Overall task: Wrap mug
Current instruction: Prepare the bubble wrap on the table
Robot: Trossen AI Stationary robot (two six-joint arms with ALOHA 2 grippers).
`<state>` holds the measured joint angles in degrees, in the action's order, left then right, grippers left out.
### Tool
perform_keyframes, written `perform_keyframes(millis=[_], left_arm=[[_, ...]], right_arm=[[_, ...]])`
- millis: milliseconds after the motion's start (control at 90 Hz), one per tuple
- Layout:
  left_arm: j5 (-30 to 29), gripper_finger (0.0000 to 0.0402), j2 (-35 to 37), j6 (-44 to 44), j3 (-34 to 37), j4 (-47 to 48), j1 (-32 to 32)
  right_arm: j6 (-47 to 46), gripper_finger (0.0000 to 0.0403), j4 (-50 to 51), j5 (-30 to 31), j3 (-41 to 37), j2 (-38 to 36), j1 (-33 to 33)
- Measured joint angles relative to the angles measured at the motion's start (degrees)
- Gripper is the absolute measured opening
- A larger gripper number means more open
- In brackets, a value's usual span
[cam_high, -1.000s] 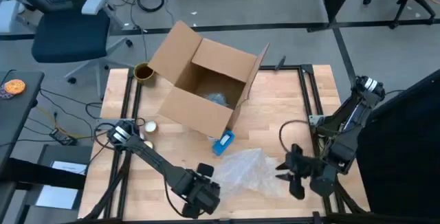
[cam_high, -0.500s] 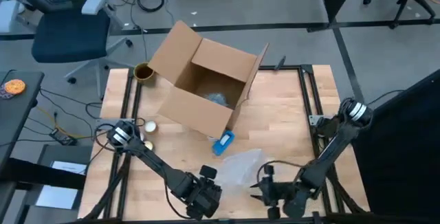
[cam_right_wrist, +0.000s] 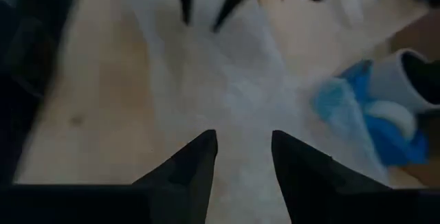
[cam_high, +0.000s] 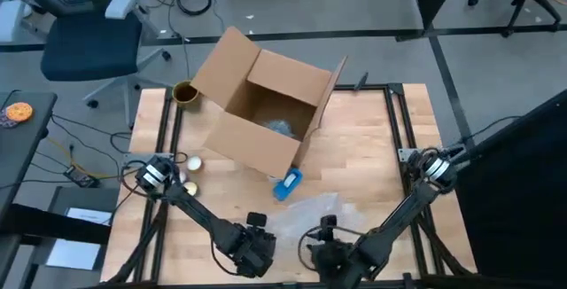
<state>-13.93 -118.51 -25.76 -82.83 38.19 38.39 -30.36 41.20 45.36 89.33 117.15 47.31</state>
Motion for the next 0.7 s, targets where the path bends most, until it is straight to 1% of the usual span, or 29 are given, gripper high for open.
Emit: perform_keyframes(millis=[78, 178, 256, 333, 433, 500, 578, 700], left_arm=[[0.0, 0.0131, 0.1, -0.4, 0.6, -1.2, 0.0], [0.1, 0.0131, 0.1, -0.4, 0.6, -2.5, 0.0], [0.1, 0.0131, 0.0, -0.2, 0.5, -3.2, 0.0], [0.2, 0.0131, 0.0, -0.2, 0.5, -3.3, 0.1], [0.2, 0.0131, 0.0, -0.2, 0.5, -3.3, 0.3], [0.2, 0.0131, -0.1, -0.2, 0.4, -3.3, 0.4], [0.4, 0.0131, -0.1, -0.2, 0.4, -3.3, 0.6], [0.6, 0.0131, -0.1, -0.4, 0.4, -3.2, 0.8]], right_arm=[[-1.0, 0.0147, 6.5, -0.3, 4.3, 2.9, -0.4], [-1.4, 0.0170, 11.5, -1.3, 7.9, 6.6, -0.9], [-1.2, 0.0190, 13.2, -3.1, 8.7, 8.7, -1.4], [-1.9, 0.0206, 13.9, -4.1, 8.9, 9.3, -2.1], [-6.2, 0.0209, 18.3, -4.8, 9.0, 9.3, -3.0], [-10.9, 0.0194, 23.8, -4.8, 9.0, 9.1, -3.6], [-16.7, 0.0158, 31.6, -4.5, 9.0, 8.8, -4.0], [-23.6, 0.0062, 42.4, -4.5, 8.9, 8.3, -4.1]])
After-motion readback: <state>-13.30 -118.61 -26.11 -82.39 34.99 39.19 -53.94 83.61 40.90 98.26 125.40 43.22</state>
